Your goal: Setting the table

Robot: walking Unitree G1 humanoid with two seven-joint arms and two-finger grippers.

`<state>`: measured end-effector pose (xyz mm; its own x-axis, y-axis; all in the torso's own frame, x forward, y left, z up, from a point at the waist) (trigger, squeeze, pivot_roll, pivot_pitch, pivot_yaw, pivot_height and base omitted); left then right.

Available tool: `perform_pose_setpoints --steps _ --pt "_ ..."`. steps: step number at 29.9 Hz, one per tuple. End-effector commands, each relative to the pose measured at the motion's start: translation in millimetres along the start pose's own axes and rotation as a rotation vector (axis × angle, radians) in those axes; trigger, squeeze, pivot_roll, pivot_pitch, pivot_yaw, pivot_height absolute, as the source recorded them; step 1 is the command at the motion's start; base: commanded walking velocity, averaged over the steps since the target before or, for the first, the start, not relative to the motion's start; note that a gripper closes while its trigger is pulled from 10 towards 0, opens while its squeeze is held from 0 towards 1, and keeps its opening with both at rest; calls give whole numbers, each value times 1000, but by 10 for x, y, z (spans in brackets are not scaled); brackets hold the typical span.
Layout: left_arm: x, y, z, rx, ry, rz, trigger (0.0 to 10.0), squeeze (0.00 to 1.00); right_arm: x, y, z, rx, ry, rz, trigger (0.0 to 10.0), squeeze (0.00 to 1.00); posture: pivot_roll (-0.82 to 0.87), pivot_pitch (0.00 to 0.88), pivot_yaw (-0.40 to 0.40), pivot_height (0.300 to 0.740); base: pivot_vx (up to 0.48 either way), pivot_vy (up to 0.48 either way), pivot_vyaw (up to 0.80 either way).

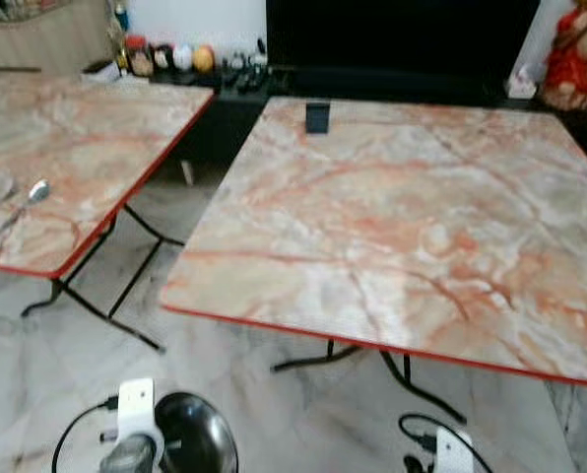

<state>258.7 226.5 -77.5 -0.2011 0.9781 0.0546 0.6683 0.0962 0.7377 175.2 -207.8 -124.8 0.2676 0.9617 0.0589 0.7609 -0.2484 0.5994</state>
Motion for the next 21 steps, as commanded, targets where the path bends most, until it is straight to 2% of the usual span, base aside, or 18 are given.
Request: perform_pose_setpoints --steps 1,9,16,21 --pt "26 -5 -2 3 0 20 10000 0 9 58 12 -16 0 1 10000 0 -41 0 21 740 0 -277 0" --pt "-35 -28 -6 7 -18 31 10000 0 -20 91 21 -14 -6 -1 10000 0 -47 0 18 740 0 -277 0" --pt "-42 -22 -4 5 -16 28 10000 0 -11 76 22 -3 -2 -4 10000 0 -47 0 15 740 0 -278 -608" --pt "-51 -28 -5 8 -18 27 10000 0 -19 67 19 -1 -3 -13 10000 0 -47 0 14 740 0 -278 0"
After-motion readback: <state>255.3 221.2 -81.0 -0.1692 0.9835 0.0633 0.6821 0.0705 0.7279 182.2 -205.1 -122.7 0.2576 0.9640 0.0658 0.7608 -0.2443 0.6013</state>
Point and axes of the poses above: a point about 5 cm out from each wrist's last joint towards the gripper, its own z axis pointing out of the wrist towards the gripper, its own y axis along the axis of the wrist's last joint, x = y × z, the point moved 4 cm from there along z, pointing out of the wrist towards the gripper, and after that the axes turned 1 degree about z, right-handed, at the moved point
